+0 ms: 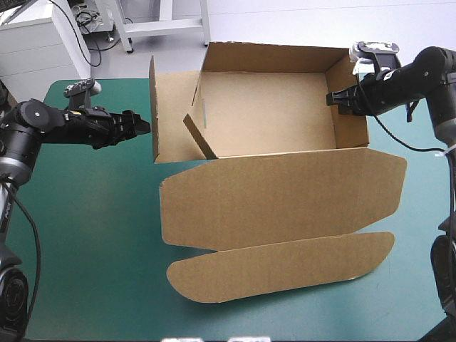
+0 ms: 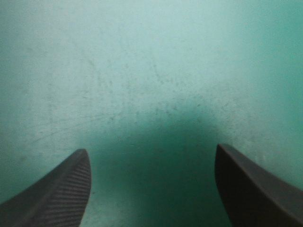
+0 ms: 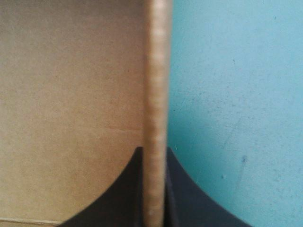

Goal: Fold the box

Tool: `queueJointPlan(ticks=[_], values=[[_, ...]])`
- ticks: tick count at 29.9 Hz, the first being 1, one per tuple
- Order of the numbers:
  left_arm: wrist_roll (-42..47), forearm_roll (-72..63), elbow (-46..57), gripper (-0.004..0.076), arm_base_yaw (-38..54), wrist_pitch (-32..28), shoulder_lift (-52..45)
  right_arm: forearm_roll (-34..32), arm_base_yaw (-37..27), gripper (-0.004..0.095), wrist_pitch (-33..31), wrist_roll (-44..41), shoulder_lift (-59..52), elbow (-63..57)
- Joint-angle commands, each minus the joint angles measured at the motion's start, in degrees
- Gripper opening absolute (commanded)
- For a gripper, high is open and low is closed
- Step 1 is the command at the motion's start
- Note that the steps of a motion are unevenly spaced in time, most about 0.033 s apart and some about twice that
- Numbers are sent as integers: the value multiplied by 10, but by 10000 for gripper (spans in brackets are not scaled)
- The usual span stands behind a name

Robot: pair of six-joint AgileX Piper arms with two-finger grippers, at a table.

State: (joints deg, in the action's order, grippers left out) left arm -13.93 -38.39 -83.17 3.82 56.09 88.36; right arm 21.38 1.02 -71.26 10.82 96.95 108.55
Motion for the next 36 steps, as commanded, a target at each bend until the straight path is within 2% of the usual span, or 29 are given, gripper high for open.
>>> queueJointPlan(ticks=[1, 13, 29, 36], values=[[1, -97, -14, 529, 0, -6, -23, 30, -4, -20, -6, -5, -31, 19], [-92, -270, -14, 529, 0, 89, -24, 33, -2, -20, -6, -11, -23, 19], [-110, -295, -14, 529, 0, 148, -54, 12, 52, -16, 25, -35, 5, 19], [-116, -299, -14, 529, 0, 154, -60, 0, 86, -16, 42, -47, 17, 19]])
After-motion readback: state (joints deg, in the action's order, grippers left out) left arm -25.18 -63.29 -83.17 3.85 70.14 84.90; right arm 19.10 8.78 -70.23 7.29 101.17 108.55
